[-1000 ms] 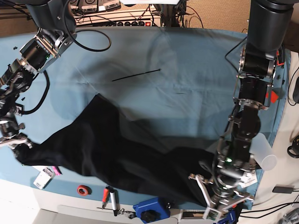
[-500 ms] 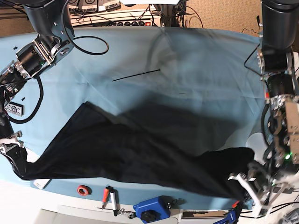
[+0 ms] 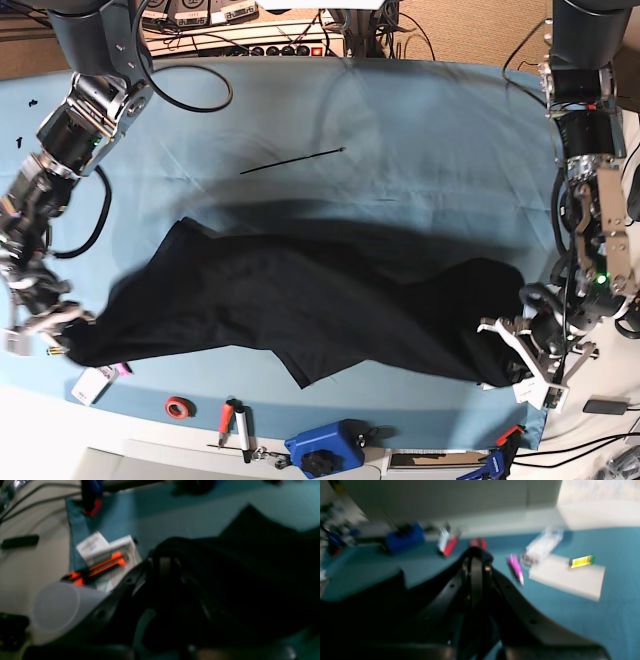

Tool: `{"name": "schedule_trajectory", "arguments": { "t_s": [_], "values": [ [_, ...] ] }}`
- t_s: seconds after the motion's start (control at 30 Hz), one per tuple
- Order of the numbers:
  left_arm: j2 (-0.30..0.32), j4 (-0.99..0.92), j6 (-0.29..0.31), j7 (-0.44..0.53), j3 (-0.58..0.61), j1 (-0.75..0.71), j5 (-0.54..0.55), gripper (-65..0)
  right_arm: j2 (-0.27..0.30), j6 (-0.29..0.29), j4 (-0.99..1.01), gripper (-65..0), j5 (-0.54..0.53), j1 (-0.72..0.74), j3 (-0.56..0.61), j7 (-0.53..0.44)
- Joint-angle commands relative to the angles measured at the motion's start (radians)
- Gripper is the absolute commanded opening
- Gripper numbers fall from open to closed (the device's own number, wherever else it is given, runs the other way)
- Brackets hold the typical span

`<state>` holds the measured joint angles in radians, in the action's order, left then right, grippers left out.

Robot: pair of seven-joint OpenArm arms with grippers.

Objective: Layout the t-shirt on the table in an organized manner, then fold the t-shirt properly
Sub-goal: 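Pull the shirt apart with both grippers to spread it flat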

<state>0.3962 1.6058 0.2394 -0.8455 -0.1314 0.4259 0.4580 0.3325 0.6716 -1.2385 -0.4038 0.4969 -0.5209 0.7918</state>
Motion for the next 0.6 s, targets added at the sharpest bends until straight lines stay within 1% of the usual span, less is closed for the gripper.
{"name": "schedule_trajectory", "arguments": {
  "t_s": [0.0,0.07,0.13,0.2,0.27,0.3,0.37,0.4,0.43,0.47,0.5,0.53,0.57],
  "values": [
    [0.008,-0.018,-0.002,0.052,-0.006,0.039,0.003,-65.0,0.019,0.000,0.018,-65.0,0.007,0.046,0.019,-0.073],
    [0.005,-0.091,-0.002,0.098,-0.006,0.066,0.002,-65.0,0.019,-0.003,0.090,-65.0,0.071,0.081,0.049,-0.151],
    [0.006,-0.168,-0.001,0.115,-0.006,0.111,-0.002,-65.0,0.020,-0.041,0.150,-65.0,0.122,0.129,0.063,-0.199],
    [0.005,-0.249,-0.002,0.114,-0.006,0.165,-0.018,-65.0,0.020,-0.090,0.193,-65.0,0.163,0.182,0.064,-0.212],
    [0.005,-0.331,0.002,0.113,-0.006,0.214,-0.016,-65.0,0.020,-0.133,0.224,-65.0,0.188,0.229,0.063,-0.203],
    [0.005,-0.368,0.026,0.113,-0.006,0.234,-0.008,-65.0,0.019,-0.139,0.227,-65.0,0.195,0.245,0.063,-0.192],
    [0.006,-0.422,0.123,0.113,-0.006,0.262,0.017,-65.0,0.019,-0.137,0.227,-65.0,0.195,0.260,0.063,-0.177],
    [0.005,-0.435,0.179,0.114,-0.006,0.268,0.029,-59.1,0.020,-0.137,0.226,-65.0,0.195,0.262,0.063,-0.176],
    [0.006,-0.440,0.218,0.114,-0.006,0.271,0.043,-49.6,0.019,-0.132,0.226,-65.0,0.195,0.262,0.063,-0.175],
    [0.006,-0.440,0.230,0.114,-0.006,0.272,0.055,-40.4,0.019,-0.117,0.226,-62.2,0.195,0.262,0.063,-0.173],
    [0.005,-0.440,0.229,0.114,-0.006,0.274,0.066,-32.7,0.019,-0.104,0.226,-55.0,0.195,0.262,0.063,-0.173],
    [0.005,-0.440,0.224,0.113,-0.006,0.276,0.073,-27.3,0.019,-0.102,0.226,-48.9,0.195,0.262,0.063,-0.172],
    [0.005,-0.440,0.220,0.111,-0.006,0.282,0.082,-24.7,0.020,-0.104,0.226,-45.2,0.192,0.262,0.063,-0.174]
  ]
}}
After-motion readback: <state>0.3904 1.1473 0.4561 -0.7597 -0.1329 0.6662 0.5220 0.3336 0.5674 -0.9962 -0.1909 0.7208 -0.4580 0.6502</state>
